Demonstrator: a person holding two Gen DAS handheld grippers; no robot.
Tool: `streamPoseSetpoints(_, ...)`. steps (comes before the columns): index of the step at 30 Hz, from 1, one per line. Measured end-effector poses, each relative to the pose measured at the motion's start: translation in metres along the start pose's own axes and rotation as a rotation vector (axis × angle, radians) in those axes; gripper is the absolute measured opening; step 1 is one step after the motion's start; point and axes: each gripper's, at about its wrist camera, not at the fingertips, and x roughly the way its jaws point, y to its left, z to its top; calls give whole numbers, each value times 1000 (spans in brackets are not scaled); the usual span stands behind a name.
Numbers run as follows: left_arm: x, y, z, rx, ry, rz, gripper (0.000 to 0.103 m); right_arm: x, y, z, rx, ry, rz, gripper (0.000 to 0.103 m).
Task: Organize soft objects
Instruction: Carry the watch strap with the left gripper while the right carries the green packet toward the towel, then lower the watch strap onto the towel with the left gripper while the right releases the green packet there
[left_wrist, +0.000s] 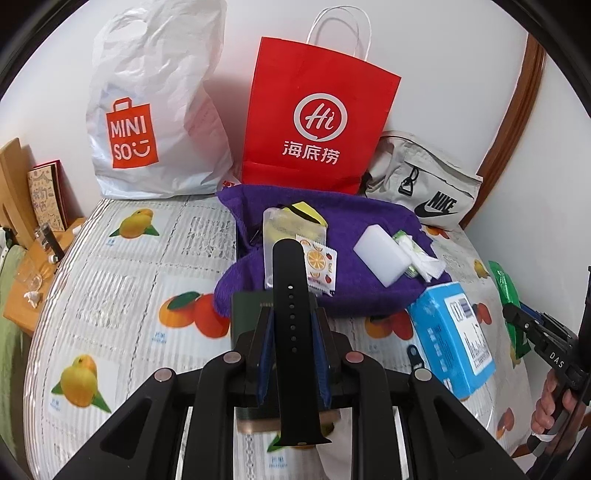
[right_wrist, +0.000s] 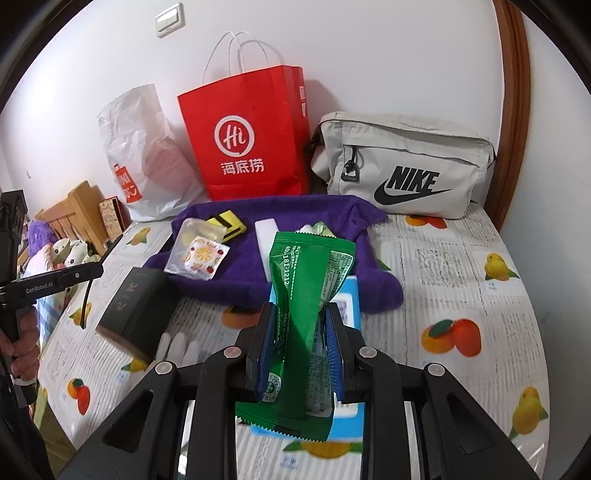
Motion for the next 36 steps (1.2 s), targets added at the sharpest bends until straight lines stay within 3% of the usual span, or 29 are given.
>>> streamPoseSetpoints(19,63,-8,47,23,34,-7,20,65,-18,48,-15,4,12,26)
streamPoseSetpoints(36,112,-3,78,27,62,19,20,126,-28,77,-1,60,36,26)
